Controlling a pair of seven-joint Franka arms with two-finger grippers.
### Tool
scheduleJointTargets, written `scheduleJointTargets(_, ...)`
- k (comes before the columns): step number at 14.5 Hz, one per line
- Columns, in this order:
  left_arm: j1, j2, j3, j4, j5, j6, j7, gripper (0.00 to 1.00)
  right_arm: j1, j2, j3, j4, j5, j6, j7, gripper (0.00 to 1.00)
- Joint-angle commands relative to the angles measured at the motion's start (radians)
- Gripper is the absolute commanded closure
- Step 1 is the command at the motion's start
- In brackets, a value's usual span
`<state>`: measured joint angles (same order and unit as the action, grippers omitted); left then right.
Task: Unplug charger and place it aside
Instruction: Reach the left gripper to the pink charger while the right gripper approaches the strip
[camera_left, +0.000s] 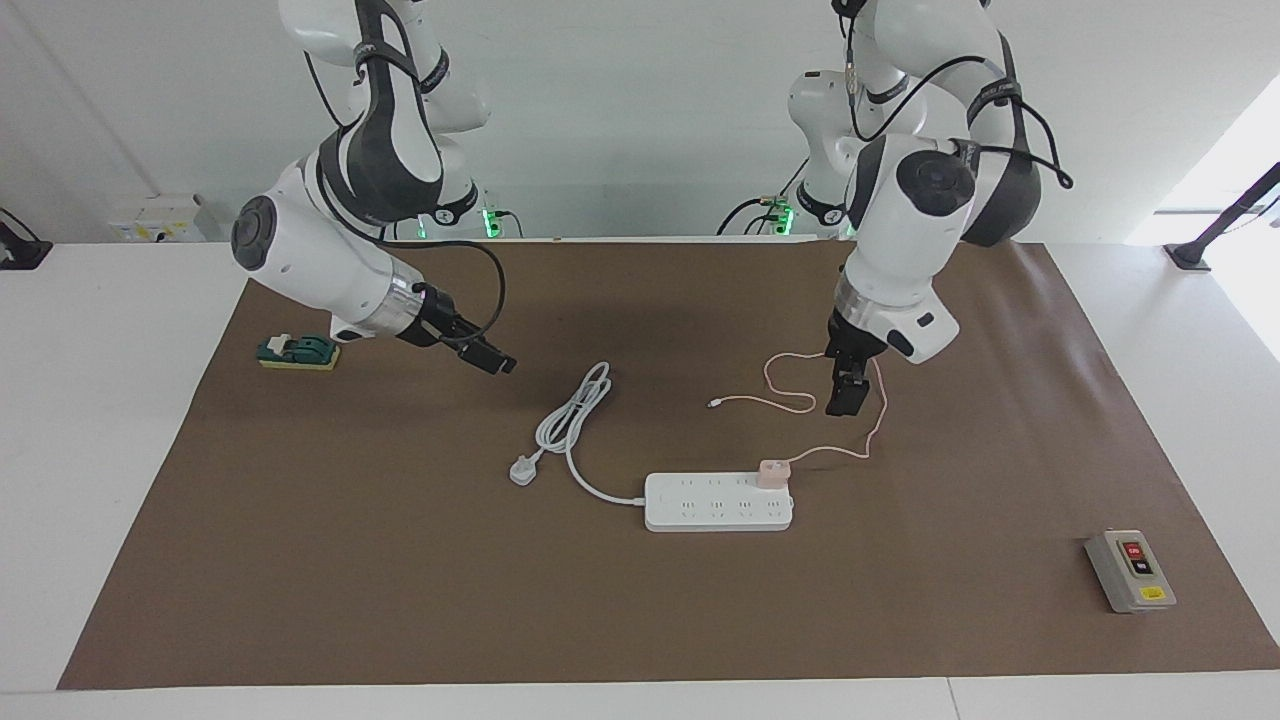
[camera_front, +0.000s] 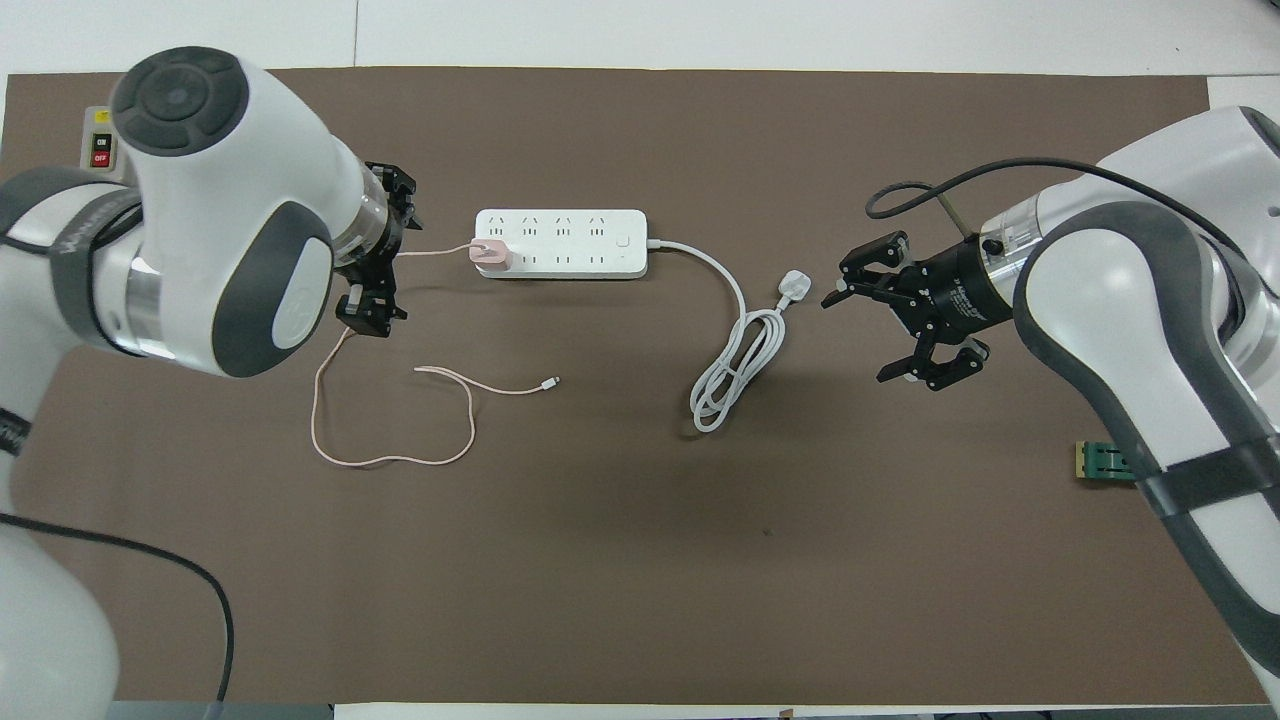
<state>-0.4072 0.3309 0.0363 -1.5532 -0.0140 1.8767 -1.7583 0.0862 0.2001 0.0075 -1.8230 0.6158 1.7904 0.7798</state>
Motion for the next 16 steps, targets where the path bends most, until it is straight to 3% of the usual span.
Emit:
scheduleJointTargets(1,-0.033,0.168,0.024,0.16,-0.007,0.022,-0.162,0.0,-0.022,0.099,0.003,0.023,0.148,0.02,0.039,0.0)
scheduleJointTargets(7,-0.068,0.195,0.022,0.122,-0.003,0.131,-0.188,0.0,0.047,0.303,0.005,0.164,0.372,0.144,0.238,0.0)
scheduleJointTargets(10,-0.082,0.237,0.022,0.127,0.02,0.124,-0.19,0.0,0.118,0.392,0.005,0.255,0.395,0.195,0.386,0.0)
scheduleJointTargets(14,-0.081,0.254,0.022,0.127,0.026,0.101,-0.187,0.0,0.165,0.537,0.005,0.398,0.461,0.207,0.47,0.0)
scheduleJointTargets(16,-0.079,0.264,0.022,0.13,0.031,0.082,-0.185,0.0,0.182,0.634,0.005,0.541,0.504,0.207,0.512,0.0)
